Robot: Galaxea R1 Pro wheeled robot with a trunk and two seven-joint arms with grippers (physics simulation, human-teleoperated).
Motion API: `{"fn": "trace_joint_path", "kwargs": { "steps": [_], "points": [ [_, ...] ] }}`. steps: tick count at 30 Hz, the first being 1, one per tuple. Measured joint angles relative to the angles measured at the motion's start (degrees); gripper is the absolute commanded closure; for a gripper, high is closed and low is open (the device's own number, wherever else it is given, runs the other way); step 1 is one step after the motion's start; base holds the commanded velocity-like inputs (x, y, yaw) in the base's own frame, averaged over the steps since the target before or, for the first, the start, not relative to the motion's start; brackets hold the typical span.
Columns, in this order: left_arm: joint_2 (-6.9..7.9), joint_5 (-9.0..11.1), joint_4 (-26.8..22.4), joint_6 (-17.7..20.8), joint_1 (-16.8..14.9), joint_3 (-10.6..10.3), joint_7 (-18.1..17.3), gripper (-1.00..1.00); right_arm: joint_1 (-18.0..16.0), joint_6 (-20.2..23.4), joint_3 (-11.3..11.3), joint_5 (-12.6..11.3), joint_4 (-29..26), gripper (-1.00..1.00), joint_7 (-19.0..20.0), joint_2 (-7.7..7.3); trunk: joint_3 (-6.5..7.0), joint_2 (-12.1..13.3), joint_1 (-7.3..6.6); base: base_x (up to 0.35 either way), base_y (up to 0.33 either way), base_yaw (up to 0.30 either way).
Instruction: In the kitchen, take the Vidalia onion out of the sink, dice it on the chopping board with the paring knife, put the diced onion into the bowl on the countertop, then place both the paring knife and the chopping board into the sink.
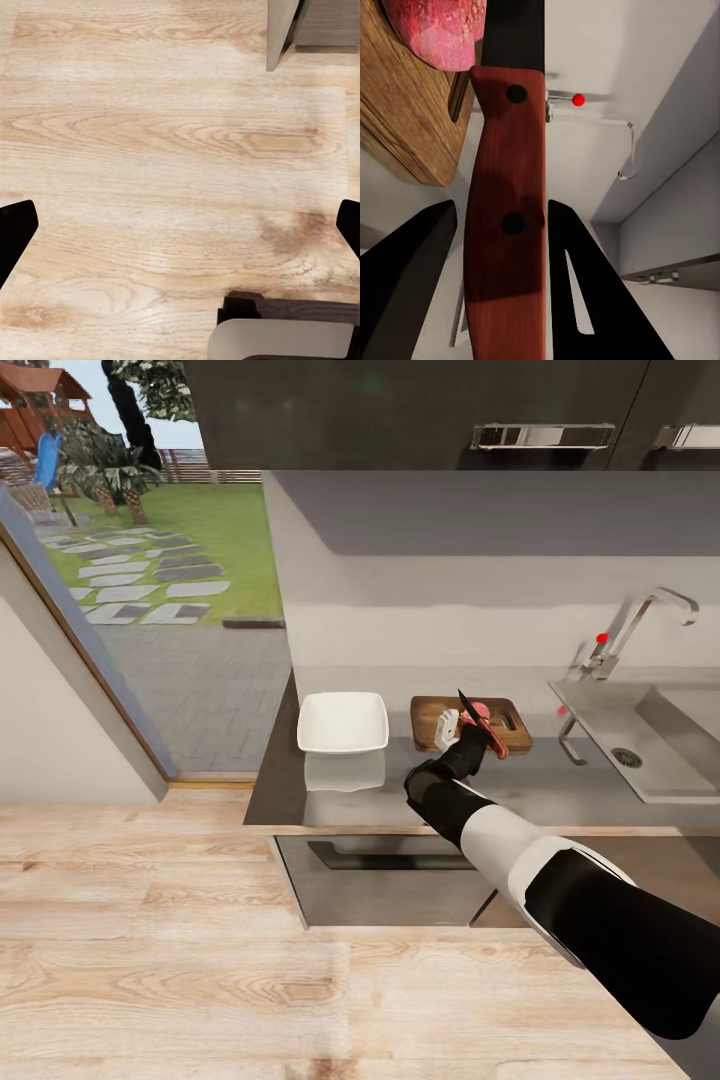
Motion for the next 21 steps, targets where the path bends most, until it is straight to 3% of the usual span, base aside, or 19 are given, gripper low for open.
{"fn": "trace_joint_path", "kwargs": {
  "steps": [21],
  "points": [
    [0.0, 0.0, 0.0, 0.0, 0.0, 0.0, 0.0, -1.0, 0.0, -0.1, 0.0, 0.0, 0.0, 1.0, 0.0, 0.0, 0.0, 0.0, 0.0, 0.0, 0.0, 0.0]
  ]
}}
